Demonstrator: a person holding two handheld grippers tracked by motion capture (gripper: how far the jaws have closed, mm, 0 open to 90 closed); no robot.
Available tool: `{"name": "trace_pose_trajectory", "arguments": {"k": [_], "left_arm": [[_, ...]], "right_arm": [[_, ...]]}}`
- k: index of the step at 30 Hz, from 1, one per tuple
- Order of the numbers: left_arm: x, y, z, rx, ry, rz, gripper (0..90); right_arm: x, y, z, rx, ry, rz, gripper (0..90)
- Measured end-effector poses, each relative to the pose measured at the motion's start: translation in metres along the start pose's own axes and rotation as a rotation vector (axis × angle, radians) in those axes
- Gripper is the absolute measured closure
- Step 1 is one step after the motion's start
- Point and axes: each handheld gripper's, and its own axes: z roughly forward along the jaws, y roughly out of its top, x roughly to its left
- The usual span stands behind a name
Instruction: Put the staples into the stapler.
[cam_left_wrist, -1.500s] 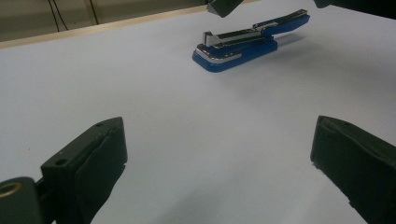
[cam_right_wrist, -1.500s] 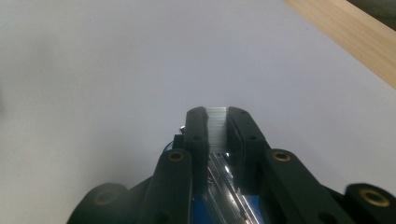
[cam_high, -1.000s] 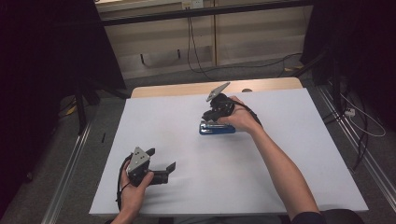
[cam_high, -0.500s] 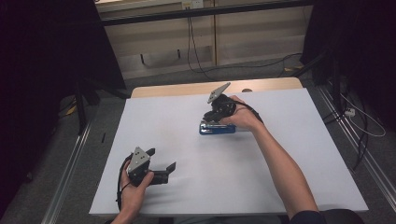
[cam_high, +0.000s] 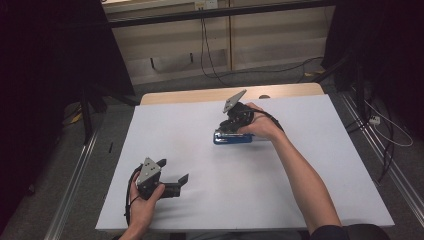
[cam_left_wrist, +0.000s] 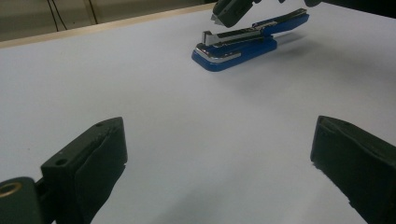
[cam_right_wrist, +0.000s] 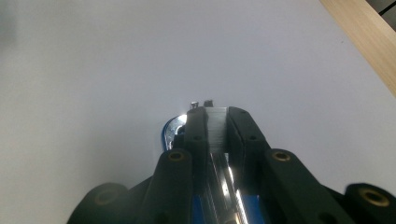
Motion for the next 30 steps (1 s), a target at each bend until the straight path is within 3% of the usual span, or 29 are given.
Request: {"name": "trace_pose_trajectory", "arguments": {"k": [30], "left_arm": [[0.001, 0.000, -0.001, 0.000, -0.001, 0.004, 3.8]], "right_arm": [[-0.001, -0.002, 0.011, 0.021, 0.025, -0.076, 79.3]]}}
